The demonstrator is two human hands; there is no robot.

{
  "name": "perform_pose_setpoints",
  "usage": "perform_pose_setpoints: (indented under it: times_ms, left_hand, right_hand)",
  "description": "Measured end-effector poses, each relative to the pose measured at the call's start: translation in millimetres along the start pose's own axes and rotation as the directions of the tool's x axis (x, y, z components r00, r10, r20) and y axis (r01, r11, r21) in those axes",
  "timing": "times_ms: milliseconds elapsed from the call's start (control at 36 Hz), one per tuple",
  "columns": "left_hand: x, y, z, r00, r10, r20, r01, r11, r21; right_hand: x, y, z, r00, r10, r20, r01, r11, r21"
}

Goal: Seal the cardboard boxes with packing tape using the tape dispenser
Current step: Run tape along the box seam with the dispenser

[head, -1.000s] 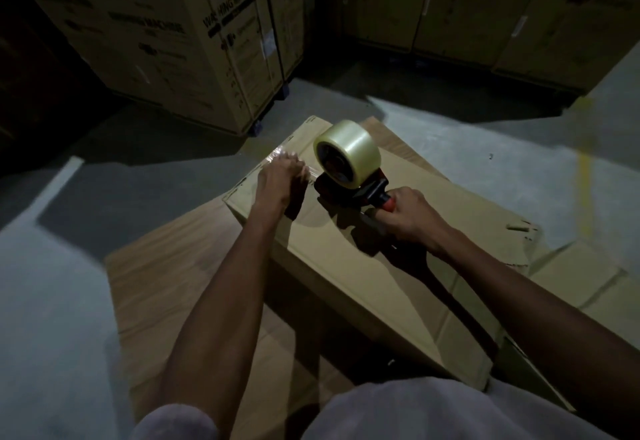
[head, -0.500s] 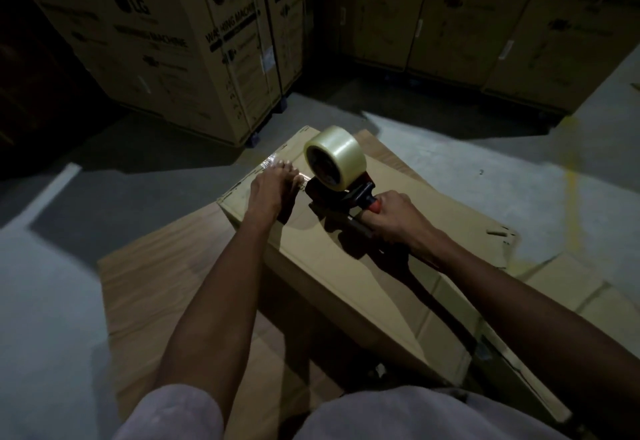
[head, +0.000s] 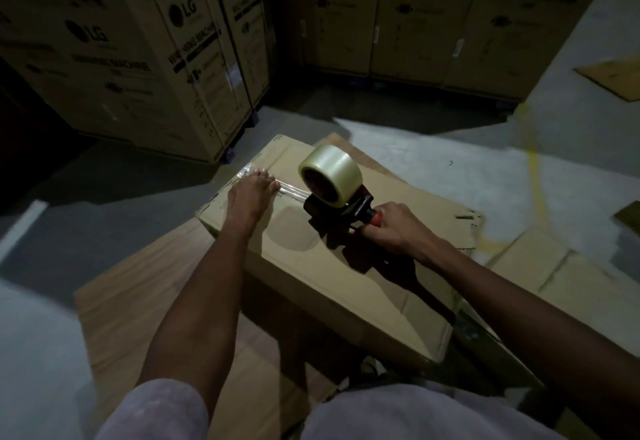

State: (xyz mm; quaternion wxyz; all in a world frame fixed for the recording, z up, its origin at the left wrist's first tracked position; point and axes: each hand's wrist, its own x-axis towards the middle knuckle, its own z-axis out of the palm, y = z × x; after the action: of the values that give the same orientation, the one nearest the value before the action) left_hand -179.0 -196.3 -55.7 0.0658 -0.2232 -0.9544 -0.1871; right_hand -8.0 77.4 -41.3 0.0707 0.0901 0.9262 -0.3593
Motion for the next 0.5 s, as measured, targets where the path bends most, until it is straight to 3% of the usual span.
perform_pose_setpoints:
  times_ms: [139,306,500]
  left_hand:
    - [-2.3,8.7,-1.2,0.994,-0.112,-0.010,0.112,0.994,0.008]
    - [-6.0,25.3,-4.1,0.994,-0.106,0.017,0.105,0.993,0.054]
    - [-16.7,42.6,-1.2,0.974,-0.224,0.038,0.225,0.974,-0.037]
  right_hand:
    - [-2.5,-6.9,2.4,1.000,0.021,0.002,-0.021,1.000,0.018]
    - [-3.9,-7.1,-0.6,0.999,0.033,0.004,-0.033,0.995,0.089]
    - [-5.9,-8.1,-1.4,1.000,-0.004,0.021,0.002,0.993,0.120]
